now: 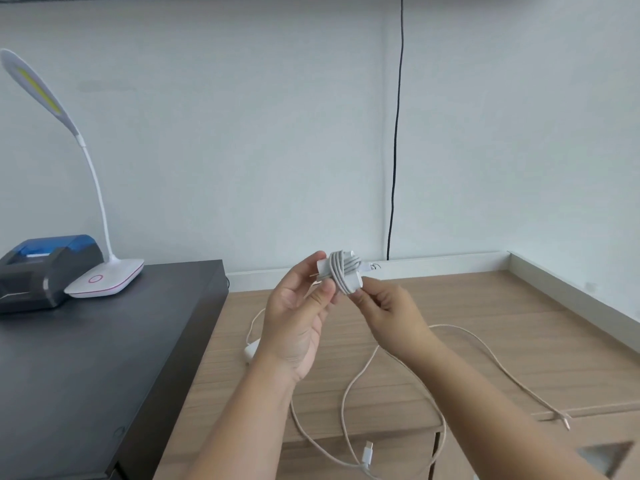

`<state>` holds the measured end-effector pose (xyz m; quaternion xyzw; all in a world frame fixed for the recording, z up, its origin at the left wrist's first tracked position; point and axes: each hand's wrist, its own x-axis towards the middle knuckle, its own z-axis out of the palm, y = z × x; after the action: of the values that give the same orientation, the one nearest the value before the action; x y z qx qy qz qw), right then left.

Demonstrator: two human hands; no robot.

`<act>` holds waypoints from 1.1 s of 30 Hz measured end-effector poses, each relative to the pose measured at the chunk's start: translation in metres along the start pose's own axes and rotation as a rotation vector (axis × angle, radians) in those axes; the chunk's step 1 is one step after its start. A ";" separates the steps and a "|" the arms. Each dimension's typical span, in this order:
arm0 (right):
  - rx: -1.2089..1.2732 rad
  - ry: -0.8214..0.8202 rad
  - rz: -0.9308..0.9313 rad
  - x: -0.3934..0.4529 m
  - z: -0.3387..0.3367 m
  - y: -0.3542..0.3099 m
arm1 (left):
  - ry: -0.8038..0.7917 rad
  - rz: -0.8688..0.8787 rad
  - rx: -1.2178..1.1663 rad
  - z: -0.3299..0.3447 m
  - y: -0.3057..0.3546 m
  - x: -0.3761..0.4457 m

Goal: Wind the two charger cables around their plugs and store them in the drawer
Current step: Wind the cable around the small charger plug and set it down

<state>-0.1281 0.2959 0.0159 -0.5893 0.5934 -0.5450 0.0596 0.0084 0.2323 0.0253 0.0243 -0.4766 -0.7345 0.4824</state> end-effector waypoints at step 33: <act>-0.697 -0.316 -0.207 -0.025 -0.052 -0.051 | 0.095 0.038 0.821 -0.010 -0.019 -0.040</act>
<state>-0.1252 0.3597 0.0582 -0.7075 0.6638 -0.2165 -0.1088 0.0217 0.2565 -0.0106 0.2398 -0.7077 -0.4722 0.4677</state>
